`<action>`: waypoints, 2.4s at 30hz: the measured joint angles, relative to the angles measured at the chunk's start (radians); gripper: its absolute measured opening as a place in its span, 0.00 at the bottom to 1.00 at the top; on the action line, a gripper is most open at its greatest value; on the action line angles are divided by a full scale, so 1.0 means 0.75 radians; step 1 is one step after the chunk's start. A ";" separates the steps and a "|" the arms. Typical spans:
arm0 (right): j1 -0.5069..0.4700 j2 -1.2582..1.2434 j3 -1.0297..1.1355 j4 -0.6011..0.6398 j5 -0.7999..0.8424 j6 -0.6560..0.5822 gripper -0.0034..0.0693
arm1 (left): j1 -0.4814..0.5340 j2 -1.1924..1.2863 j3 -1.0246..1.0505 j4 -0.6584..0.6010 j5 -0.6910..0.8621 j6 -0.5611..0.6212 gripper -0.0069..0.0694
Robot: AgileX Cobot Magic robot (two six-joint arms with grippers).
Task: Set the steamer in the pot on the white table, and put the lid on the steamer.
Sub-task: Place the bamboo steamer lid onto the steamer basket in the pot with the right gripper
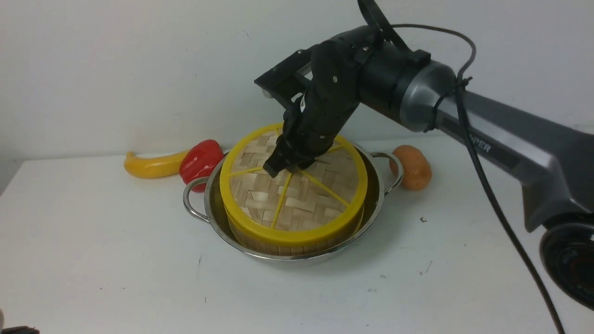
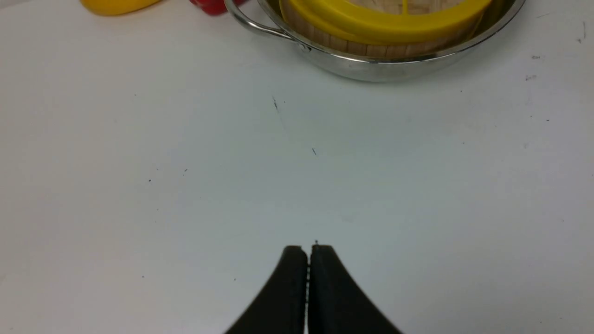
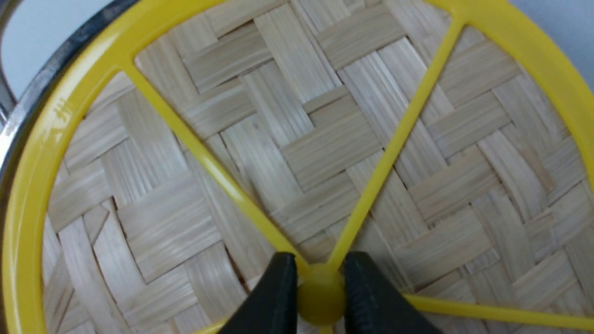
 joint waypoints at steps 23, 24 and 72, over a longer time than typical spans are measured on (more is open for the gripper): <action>-0.001 0.046 -0.003 0.001 -0.076 -0.024 0.24 | 0.000 0.000 0.000 0.000 0.000 0.000 0.09; -0.001 0.046 -0.003 0.001 -0.076 -0.026 0.24 | 0.000 0.000 0.000 0.000 0.000 0.000 0.09; -0.156 -2.089 1.675 -0.137 -0.487 0.112 0.04 | 0.000 -0.183 0.480 0.109 -1.009 -0.260 0.09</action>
